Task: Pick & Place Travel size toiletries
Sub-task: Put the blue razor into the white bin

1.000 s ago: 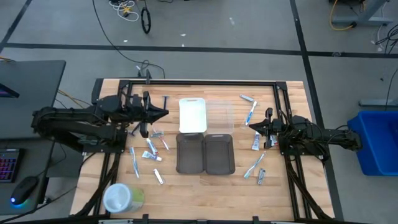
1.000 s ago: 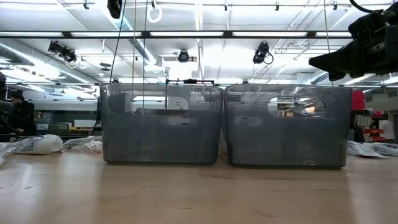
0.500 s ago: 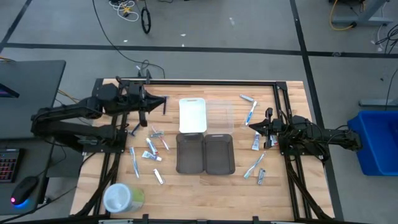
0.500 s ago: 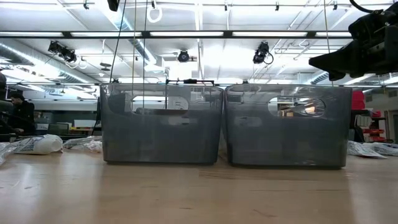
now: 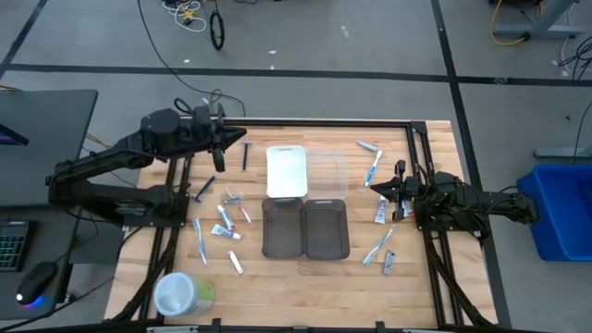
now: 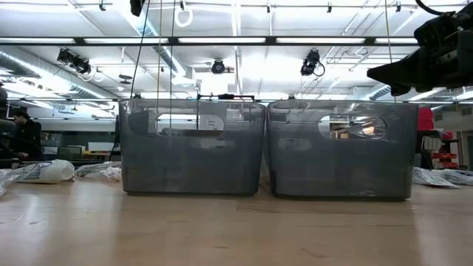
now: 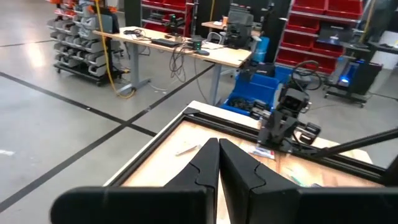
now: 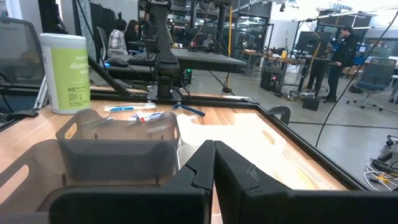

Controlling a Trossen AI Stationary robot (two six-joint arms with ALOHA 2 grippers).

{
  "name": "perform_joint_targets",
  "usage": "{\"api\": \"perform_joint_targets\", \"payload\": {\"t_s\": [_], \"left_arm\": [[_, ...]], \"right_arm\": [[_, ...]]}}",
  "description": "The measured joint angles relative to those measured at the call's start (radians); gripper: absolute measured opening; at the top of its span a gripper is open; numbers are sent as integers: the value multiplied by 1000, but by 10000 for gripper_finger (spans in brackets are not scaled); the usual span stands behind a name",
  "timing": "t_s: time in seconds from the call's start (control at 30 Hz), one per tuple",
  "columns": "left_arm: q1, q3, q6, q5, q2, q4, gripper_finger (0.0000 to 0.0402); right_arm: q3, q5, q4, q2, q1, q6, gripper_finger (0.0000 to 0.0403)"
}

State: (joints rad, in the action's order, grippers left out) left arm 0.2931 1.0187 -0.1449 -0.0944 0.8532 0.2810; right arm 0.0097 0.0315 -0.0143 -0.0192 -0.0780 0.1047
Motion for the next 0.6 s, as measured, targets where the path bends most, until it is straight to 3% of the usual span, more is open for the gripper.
{"api": "perform_joint_targets", "payload": {"t_s": [0.6], "left_arm": [[187, 0, 13, -74, 0, 121, 15]], "right_arm": [[0, 0, 0, 0, 0, 0, 13]]}}
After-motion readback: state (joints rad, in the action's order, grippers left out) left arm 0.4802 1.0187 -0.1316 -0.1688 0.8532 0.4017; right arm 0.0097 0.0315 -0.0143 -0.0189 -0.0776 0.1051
